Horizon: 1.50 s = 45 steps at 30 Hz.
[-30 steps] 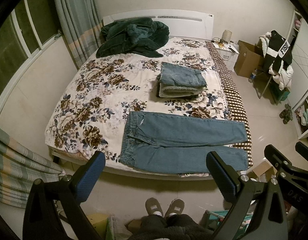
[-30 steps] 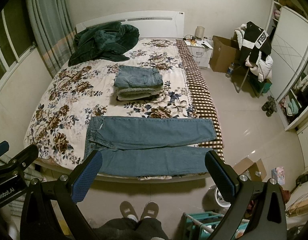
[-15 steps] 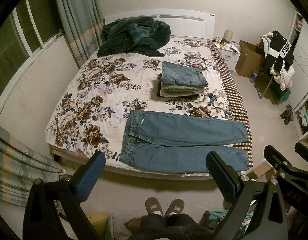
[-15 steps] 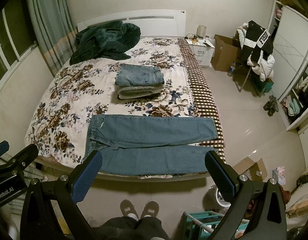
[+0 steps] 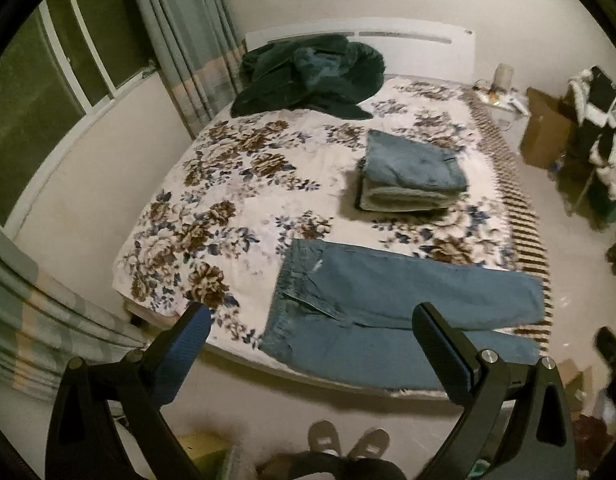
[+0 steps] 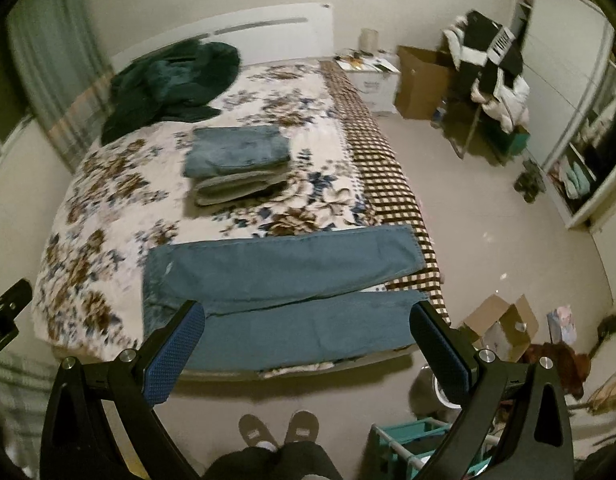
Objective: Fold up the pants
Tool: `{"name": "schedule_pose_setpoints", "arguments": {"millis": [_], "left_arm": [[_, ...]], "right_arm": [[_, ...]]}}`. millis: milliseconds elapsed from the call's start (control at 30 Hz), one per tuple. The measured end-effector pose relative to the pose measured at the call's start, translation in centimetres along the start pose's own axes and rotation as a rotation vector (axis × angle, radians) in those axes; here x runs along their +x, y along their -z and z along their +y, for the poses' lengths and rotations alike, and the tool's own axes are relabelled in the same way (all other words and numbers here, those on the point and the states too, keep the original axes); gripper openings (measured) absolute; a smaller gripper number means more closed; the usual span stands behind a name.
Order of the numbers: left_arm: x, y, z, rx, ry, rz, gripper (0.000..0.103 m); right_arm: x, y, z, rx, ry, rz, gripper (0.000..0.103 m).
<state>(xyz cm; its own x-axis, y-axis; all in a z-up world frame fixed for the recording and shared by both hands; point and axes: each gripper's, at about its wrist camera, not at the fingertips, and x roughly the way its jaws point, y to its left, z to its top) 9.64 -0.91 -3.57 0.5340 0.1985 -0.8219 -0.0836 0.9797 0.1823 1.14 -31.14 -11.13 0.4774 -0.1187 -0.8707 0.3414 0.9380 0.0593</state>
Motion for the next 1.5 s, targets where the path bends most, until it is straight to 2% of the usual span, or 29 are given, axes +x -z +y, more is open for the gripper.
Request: {"name": "schedule_pose_setpoints", "arguments": {"millis": [133,333,600,733,933,1167,1267,1367,1400,1467,1500], "left_arm": [[4.4,-1.5,-1.7,0.009,-0.009,0.036,0.103],[12.1,-4.5,-4.2,0.035,-0.032,0.098,0.103],[26.3,-8.5,-6.6,-0.009,-0.012,0.281,0.103],[34.5,-9.2,-7.6,-0.051,-0.019,0.386,0.103],[47.0,-8.8,-7.7,-0.172,-0.041,0.556,0.103],[60.8,-6.7,-6.1,-0.370,-0.083,0.741,0.103],[64.1,-5.5,-4.6,-0.449,-0.132,0.779,0.103],[65.4,-4.8,-3.6,-0.515,-0.130,0.789,0.102],[65.3,-4.7,-3.3,-0.526,-0.132,0.774,0.100],[64.5,-5.0,-3.3,-0.531,-0.130,0.730,0.081],[64.0,-5.2,-3.2,-0.531,-0.131,0.714,0.059]], "right_arm": [[6.1,-2.7,-1.1,0.030,0.061,0.021,0.103],[16.5,-6.9,-3.0,0.119,0.084,0.124,0.103],[33.5,-10.6,-4.2,0.239,0.176,0.257,0.103],[42.9,-11.6,-4.7,0.292,0.188,0.344,0.103],[55.3,-11.2,-6.2,0.374,0.219,0.433,0.103],[65.5,-8.4,-11.0,0.584,0.244,0.552,0.103],[68.4,-7.5,-13.4,0.677,0.256,0.582,0.103],[71.0,-6.8,-14.7,0.741,0.256,0.605,0.103],[71.9,-6.6,-15.1,0.756,0.254,0.614,0.103],[73.1,-6.3,-15.4,0.771,0.249,0.628,0.103],[73.6,-6.1,-15.5,0.775,0.250,0.631,0.103]]}}
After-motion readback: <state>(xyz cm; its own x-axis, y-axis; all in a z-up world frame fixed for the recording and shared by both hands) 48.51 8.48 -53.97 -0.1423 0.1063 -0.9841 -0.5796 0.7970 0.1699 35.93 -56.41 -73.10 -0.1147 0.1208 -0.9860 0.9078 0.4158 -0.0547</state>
